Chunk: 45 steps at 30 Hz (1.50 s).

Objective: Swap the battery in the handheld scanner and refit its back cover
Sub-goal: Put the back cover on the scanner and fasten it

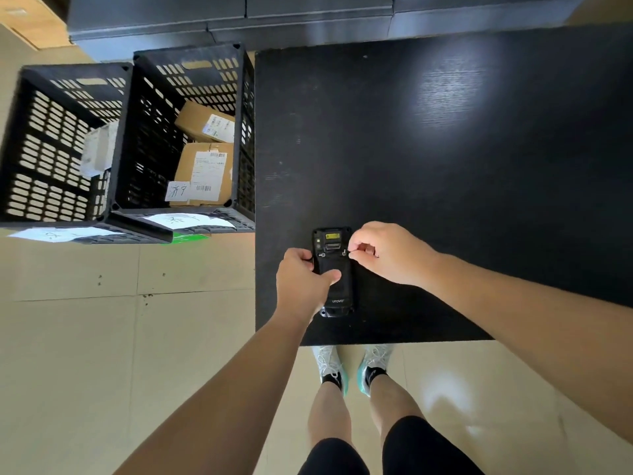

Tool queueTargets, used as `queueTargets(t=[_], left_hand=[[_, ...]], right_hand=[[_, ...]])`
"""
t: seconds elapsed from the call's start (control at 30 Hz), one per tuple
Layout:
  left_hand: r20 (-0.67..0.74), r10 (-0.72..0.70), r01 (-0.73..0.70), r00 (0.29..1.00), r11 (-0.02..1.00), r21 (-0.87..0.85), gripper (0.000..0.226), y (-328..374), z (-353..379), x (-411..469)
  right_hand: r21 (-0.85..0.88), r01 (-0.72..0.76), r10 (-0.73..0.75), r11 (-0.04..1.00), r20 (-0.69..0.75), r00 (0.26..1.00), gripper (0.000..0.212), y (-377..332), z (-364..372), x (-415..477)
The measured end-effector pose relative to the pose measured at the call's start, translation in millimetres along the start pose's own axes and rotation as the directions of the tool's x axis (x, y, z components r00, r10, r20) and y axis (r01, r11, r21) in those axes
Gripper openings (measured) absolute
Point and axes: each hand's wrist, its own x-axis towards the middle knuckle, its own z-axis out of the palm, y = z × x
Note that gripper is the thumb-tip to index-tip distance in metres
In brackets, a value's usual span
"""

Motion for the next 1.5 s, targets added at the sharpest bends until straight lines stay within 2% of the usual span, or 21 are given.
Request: queueTargets(t=[0.13, 0.3, 0.47, 0.6, 0.77, 1.03, 1.3, 1.5], left_hand=[[-0.056, 0.032, -0.031, 0.998, 0.999, 0.032, 0.057, 0, 2, -2], [-0.065, 0.004, -0.002, 0.998, 1.000, 0.023, 0.057, -1, 3, 0], [-0.075, 0.002, -0.001, 0.997, 1.000, 0.009, 0.055, -1, 2, -2], [-0.075, -0.015, 0.015, 0.997, 1.000, -0.003, 0.053, -2, 3, -2], [-0.092, -0.032, 0.030, 0.995, 0.999, -0.022, 0.048, -1, 4, -7], [-0.126, -0.044, 0.046, 0.991, 0.999, 0.012, 0.040, 3, 7, -12], [-0.122, -0.060, 0.061, 0.991, 0.998, 0.001, 0.041, 3, 8, -12], [-0.124, -0.073, 0.073, 0.990, 0.997, -0.009, 0.041, 3, 9, -13]], right_hand=[[-0.115, 0.148, -0.139, 0.982, 0.079, 0.987, 0.013, 2, -6, 15], [-0.191, 0.283, -0.252, 0.940, 0.175, 0.952, 0.012, 6, -11, 25], [-0.208, 0.345, -0.297, 0.915, 0.230, 0.927, 0.013, 7, -13, 31], [-0.207, 0.359, -0.320, 0.910, 0.201, 0.926, 0.014, 12, -9, 32], [-0.181, 0.340, -0.323, 0.923, 0.118, 0.939, 0.021, 14, -1, 27], [-0.233, 0.308, -0.310, 0.922, 0.028, 0.950, 0.016, 10, 8, 19], [-0.142, 0.114, -0.118, 0.983, -0.019, 0.993, 0.007, 5, 17, 10], [-0.076, 0.012, -0.014, 0.997, -0.031, 0.999, 0.012, -4, 20, 4]])
